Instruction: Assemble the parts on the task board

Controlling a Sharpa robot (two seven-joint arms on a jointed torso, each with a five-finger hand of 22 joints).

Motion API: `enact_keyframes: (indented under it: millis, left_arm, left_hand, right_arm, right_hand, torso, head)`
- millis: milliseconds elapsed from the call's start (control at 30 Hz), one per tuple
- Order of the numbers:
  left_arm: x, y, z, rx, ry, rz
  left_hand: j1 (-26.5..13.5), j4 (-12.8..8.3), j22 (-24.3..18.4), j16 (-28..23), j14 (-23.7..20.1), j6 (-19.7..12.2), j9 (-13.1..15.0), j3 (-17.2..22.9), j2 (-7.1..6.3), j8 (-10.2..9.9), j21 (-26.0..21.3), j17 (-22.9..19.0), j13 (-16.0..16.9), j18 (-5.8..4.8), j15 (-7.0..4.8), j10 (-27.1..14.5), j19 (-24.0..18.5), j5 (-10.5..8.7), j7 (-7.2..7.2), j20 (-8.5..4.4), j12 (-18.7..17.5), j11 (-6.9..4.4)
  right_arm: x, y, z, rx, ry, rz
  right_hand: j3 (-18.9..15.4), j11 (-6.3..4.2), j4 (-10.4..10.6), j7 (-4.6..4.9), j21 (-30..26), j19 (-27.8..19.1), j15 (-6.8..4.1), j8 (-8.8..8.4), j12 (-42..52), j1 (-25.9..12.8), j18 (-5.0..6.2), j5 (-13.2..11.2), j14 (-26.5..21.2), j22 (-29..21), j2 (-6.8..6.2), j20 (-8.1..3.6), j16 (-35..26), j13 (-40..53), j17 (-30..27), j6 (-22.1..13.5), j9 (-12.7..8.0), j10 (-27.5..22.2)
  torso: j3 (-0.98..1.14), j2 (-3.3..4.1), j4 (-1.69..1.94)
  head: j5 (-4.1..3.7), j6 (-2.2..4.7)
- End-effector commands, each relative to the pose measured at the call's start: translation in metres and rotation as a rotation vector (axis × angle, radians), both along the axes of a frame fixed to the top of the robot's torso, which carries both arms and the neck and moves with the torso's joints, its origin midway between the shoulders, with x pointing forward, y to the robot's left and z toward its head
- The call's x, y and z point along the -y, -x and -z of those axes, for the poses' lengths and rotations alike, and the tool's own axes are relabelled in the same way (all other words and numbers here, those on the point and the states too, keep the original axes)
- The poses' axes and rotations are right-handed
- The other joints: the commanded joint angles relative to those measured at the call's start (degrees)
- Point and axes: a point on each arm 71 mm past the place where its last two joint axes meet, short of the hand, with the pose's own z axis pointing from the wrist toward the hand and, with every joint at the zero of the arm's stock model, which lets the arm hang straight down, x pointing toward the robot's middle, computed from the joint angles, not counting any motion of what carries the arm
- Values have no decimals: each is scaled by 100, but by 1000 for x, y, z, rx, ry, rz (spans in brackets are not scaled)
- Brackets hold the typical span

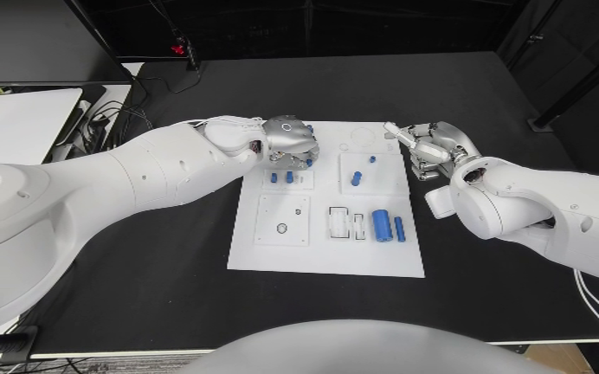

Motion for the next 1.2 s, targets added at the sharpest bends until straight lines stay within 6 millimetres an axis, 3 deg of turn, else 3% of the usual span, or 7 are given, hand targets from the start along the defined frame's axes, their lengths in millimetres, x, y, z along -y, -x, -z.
enact_keyframes:
  millis: [33, 500, 733, 900, 1200]
  left_arm:
    - [1, 0, 1, -12, -20, 3]
    - [1, 0, 3, -32, -37, 3]
    - [2, 0, 2, -26, -31, 9]
    - [2, 0, 2, -19, -26, 12]
    - [1, 1, -3, 48, 29, 46]
  left_hand:
    - [-13, 12, 1509, 5, 603, 36, -11, 38, -18, -24, 18, 1509, -3, -83, -34, 38, 587, -35, -6, -37, -35, -6]
    - [-84, 7, 1509, 5, 603, 88, -45, 126, -35, -51, 18, 1509, 0, -83, -32, 104, 587, -44, -2, -45, -64, -3]
    - [-40, -1, 1509, 5, 603, 460, -17, 359, 23, 55, 18, 1509, -2, -83, -130, 440, 587, -48, -113, -104, -43, -125]
    - [-78, 9, 1509, 5, 603, 544, -14, 424, 29, 59, 18, 1509, -7, -83, -164, 520, 587, -43, -134, -133, -85, -150]
    - [-131, 9, 1509, 5, 603, 586, -16, 490, 55, 47, 18, 1509, -7, -83, -170, 574, 587, -13, -146, -148, -133, -153]
  right_arm:
    - [-1, 0, -1, 1, -4, -8]
    - [-2, 0, -1, 1, -4, -8]
    - [-2, 0, -1, 1, -4, -8]
    - [-2, 0, -1, 1, -4, -8]
    - [-1, 0, 0, 0, -4, -8]
  right_hand:
    - [-34, 33, 2, 27, 19, 606, 35, 39, 15, 49, -85, 35, 585, 1510, 25, 33, 14, 1509, 1509, -19, -4, 596]
    - [-39, 34, 1, 27, 19, 606, 35, 50, 15, 65, -85, 53, 585, 1510, 38, 33, 14, 1509, 1509, -30, -5, 596]
    - [-39, 34, 1, 27, 19, 606, 35, 50, 15, 65, -85, 53, 585, 1510, 38, 33, 14, 1509, 1509, -30, -5, 596]
    - [-39, 34, 1, 27, 19, 606, 35, 50, 15, 65, -85, 53, 585, 1510, 38, 33, 14, 1509, 1509, -30, -5, 596]
    - [-39, 34, 1, 27, 19, 606, 35, 50, 15, 65, -85, 53, 585, 1510, 38, 33, 14, 1509, 1509, -30, -5, 596]
  torso:
    - [1, 1, 1]
    - [1, 1, 2]
    - [2, -1, 3]
    - [1, -2, 3]
    - [-1, 1, 2]
  head:
    - [2, -4]
    - [1, -13]
    - [6, -17]
    - [10, -34]
    - [-5, 11]
